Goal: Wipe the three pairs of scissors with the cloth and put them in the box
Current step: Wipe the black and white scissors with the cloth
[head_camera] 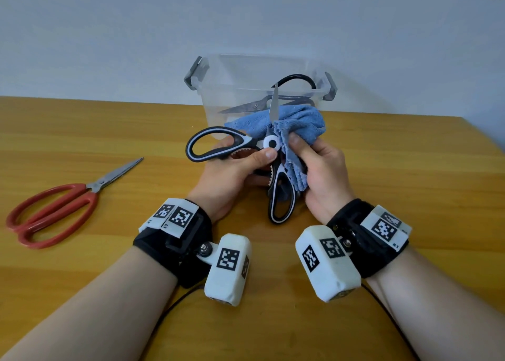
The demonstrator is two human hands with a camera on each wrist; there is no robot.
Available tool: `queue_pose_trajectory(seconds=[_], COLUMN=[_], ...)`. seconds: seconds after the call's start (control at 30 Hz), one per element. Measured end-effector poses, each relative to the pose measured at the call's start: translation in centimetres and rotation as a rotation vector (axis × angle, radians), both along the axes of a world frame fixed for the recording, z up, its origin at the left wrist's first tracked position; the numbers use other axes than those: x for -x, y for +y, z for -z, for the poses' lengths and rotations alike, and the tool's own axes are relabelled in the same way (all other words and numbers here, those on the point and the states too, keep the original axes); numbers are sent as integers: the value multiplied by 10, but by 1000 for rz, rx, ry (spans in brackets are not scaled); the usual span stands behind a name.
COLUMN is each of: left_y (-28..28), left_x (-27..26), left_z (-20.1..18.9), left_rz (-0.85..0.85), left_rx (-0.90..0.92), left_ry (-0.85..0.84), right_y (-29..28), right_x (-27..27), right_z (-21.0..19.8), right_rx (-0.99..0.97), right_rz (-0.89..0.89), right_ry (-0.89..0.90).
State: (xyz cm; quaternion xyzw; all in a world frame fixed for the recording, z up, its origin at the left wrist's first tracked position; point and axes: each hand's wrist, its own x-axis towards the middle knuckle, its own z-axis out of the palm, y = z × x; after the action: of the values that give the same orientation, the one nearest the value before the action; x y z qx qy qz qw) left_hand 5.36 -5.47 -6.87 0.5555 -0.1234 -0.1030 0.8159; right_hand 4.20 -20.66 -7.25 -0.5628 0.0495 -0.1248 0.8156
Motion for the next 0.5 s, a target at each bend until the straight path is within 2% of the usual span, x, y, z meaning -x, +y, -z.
queue_pose_trajectory(seconds=[0.3,0.5], left_y=[2,4], left_x=[3,0], left_z=[-1,3], left_rz=[-60,-117], left_rx=[-27,-17], left_ry=[24,3], right_y=[-6,-10], right_x=[0,-3], right_z=[-4,-2], right_rx=[-128,-142], right_rz=[78,165], right_ry=[27,18])
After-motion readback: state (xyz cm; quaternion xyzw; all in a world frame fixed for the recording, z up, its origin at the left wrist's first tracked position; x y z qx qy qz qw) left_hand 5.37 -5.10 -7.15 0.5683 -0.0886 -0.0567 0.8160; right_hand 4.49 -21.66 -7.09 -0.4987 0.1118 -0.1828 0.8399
